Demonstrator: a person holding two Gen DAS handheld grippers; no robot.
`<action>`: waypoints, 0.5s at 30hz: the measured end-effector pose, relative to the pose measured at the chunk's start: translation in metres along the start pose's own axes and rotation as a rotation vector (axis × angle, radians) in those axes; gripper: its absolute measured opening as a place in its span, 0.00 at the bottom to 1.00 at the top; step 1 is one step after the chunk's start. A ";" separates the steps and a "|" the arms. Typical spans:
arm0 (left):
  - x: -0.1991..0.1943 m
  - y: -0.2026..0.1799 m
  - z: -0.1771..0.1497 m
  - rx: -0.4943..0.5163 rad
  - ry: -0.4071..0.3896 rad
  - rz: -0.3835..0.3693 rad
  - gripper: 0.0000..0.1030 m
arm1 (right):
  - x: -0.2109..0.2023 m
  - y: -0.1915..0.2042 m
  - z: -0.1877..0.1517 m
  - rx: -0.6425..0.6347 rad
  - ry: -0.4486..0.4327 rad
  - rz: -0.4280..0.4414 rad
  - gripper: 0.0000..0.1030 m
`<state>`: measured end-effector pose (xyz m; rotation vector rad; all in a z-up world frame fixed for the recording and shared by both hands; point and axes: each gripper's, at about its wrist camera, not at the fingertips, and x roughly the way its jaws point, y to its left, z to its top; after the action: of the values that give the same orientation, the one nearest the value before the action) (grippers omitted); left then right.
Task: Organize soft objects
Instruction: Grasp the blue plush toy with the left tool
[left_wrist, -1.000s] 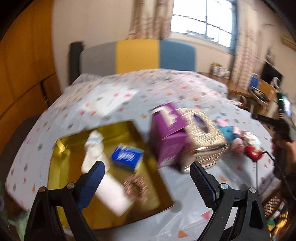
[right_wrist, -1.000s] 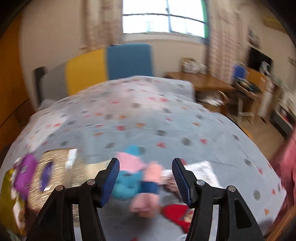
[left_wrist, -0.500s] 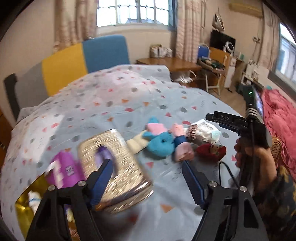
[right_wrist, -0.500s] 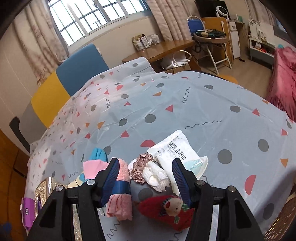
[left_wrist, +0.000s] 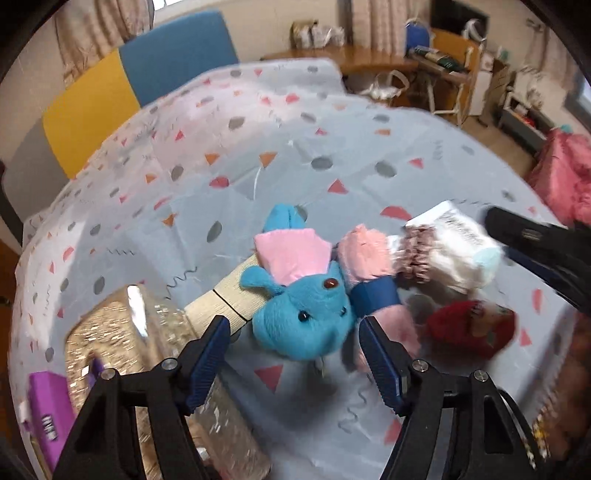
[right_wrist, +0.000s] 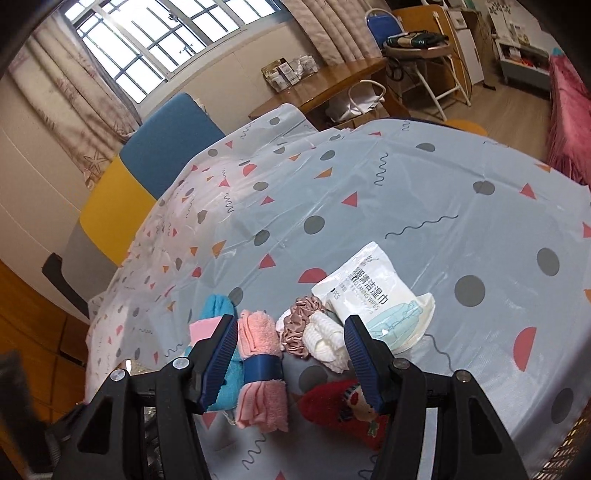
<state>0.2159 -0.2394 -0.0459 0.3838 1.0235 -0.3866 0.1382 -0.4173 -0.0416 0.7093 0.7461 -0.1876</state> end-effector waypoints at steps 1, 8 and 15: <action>0.007 0.000 0.002 -0.011 0.013 0.003 0.71 | 0.001 -0.001 0.000 0.004 0.004 0.006 0.59; 0.046 -0.007 0.014 -0.013 0.071 0.007 0.73 | 0.004 0.000 0.000 0.009 0.027 0.035 0.62; 0.053 -0.010 0.009 -0.014 0.073 -0.041 0.53 | 0.005 -0.001 0.000 0.014 0.032 0.029 0.62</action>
<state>0.2424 -0.2590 -0.0893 0.3669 1.1062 -0.4041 0.1413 -0.4174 -0.0458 0.7375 0.7649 -0.1555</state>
